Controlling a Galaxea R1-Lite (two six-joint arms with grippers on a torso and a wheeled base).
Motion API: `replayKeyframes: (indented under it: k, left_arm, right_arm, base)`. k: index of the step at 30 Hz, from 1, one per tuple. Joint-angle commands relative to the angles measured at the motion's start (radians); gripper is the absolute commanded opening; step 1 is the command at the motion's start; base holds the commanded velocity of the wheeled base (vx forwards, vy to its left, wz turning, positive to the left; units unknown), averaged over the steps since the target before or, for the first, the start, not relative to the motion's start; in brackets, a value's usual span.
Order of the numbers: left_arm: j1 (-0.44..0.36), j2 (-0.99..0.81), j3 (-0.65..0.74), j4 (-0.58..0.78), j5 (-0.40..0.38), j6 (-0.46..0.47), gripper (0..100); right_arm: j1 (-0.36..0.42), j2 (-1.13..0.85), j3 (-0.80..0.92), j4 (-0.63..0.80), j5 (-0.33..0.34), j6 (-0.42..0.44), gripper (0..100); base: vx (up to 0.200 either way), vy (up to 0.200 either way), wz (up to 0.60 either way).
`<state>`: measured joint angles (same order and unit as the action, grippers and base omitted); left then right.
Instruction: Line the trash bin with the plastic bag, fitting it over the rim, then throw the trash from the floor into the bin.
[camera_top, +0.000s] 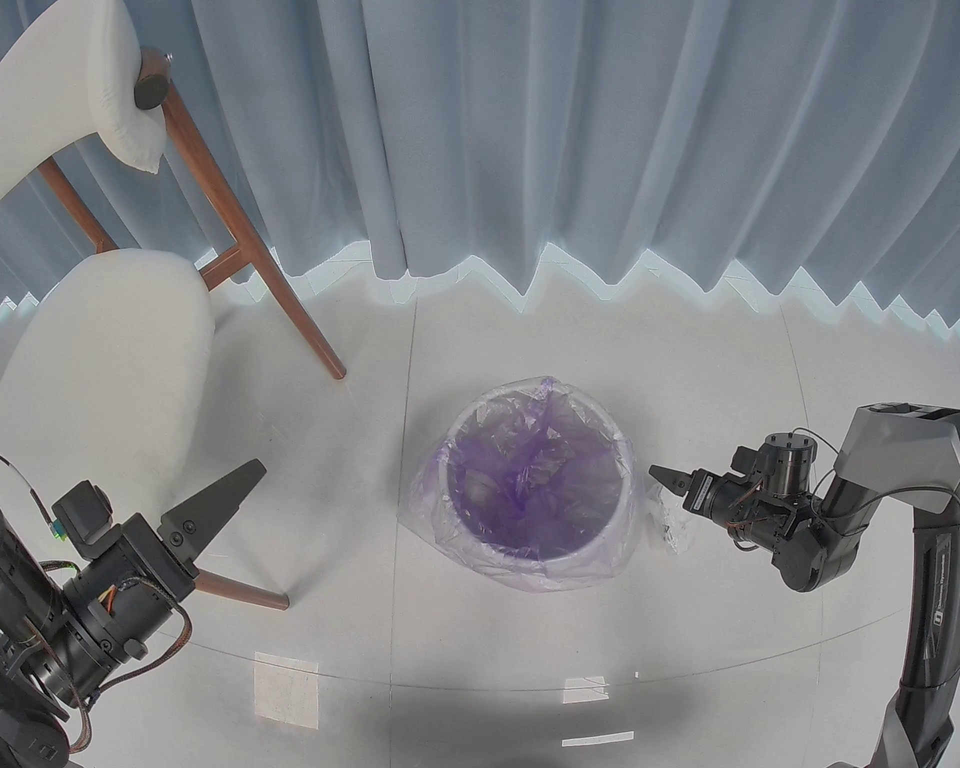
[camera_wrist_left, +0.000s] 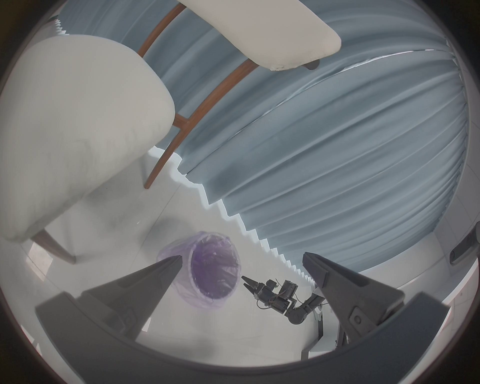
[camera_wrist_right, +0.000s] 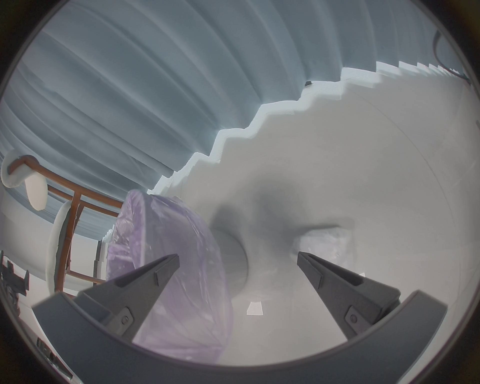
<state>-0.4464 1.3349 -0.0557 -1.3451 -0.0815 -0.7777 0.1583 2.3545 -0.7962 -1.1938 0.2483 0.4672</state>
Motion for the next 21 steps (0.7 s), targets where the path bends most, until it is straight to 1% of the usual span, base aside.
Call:
replayKeyframes:
  k: [1,4,8,13,21]
  left_arm:
    - [0.0,-0.003,-0.006,0.0,0.022,0.009,100]
    - [-0.017,-0.006,-0.001,0.027,0.057,0.021,100]
    - [-0.038,-0.039,0.01,0.09,0.094,0.031,100]
    - [-0.038,-0.043,0.031,0.104,0.094,0.031,100]
    - [-0.037,-0.04,0.034,0.106,0.095,0.032,100]
  right_arm:
    - [0.004,0.04,-0.051,0.002,0.002,-0.001,100]
    - [0.003,0.063,-0.063,0.0,0.002,-0.002,100]
    - [0.004,0.068,-0.032,-0.009,0.006,-0.022,100]
    - [0.004,0.077,-0.023,-0.009,0.034,-0.053,100]
    - [0.009,0.123,-0.077,-0.009,0.037,-0.068,100]
  base:
    - [0.0,0.0,0.0]
    - [0.0,0.0,0.0]
    - [0.0,0.0,0.0]
    - [0.0,0.0,0.0]
    - [0.0,0.0,0.0]
